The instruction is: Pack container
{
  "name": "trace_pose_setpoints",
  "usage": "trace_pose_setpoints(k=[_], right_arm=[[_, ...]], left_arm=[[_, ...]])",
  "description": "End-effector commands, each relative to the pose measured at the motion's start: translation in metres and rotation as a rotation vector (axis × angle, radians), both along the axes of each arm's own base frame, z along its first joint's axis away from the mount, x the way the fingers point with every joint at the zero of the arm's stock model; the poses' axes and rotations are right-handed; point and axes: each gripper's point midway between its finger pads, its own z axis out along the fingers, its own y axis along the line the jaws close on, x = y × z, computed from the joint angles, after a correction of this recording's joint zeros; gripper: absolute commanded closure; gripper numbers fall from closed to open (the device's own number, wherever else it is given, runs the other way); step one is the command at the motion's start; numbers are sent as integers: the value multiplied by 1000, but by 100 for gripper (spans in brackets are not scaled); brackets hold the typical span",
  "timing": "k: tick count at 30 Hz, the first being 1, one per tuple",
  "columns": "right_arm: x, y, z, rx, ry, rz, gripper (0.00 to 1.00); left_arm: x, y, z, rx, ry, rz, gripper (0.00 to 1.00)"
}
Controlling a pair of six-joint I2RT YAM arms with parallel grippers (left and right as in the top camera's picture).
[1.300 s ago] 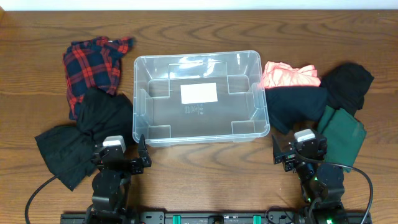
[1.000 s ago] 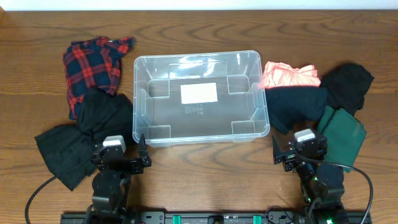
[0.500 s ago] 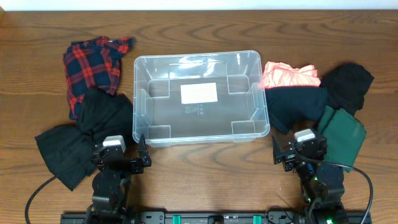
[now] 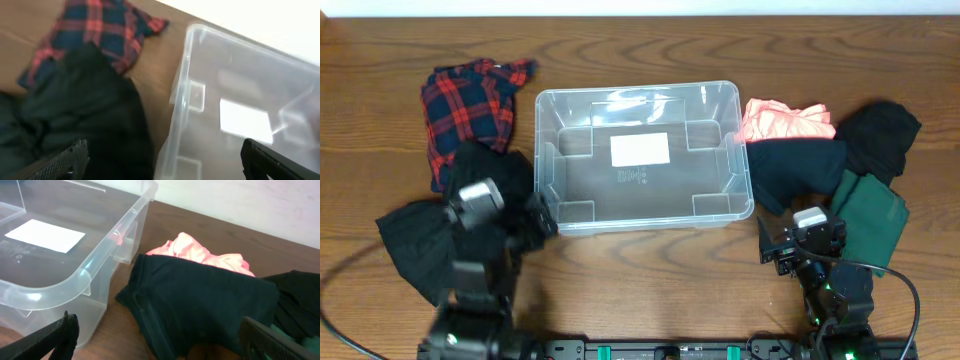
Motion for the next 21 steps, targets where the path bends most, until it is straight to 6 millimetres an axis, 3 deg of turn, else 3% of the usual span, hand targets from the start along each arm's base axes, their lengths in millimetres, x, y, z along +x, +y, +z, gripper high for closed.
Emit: trace_pose_setpoints(k=[1, 7, 10, 12, 14, 17, 21], right_arm=[[0, -2, -2, 12, 4, -9, 1], [0, -2, -2, 11, 4, -9, 1], [0, -2, -2, 11, 4, -9, 1], [0, -2, -2, 11, 4, -9, 1], [0, -2, -2, 11, 4, -9, 1], [0, -2, -2, 11, 4, -9, 1], [0, -2, -2, 11, 4, -9, 1]], left_arm=[[27, 19, 64, -39, -21, 158, 2], [82, 25, 140, -20, -10, 184, 2], [98, 32, 153, 109, 4, 157, 2], [95, 50, 152, 106, 31, 239, 2], [74, 81, 143, 18, 81, 432, 2], [22, 126, 121, -129, 173, 718, 2], [-48, 163, 103, -260, 267, 967, 2]])
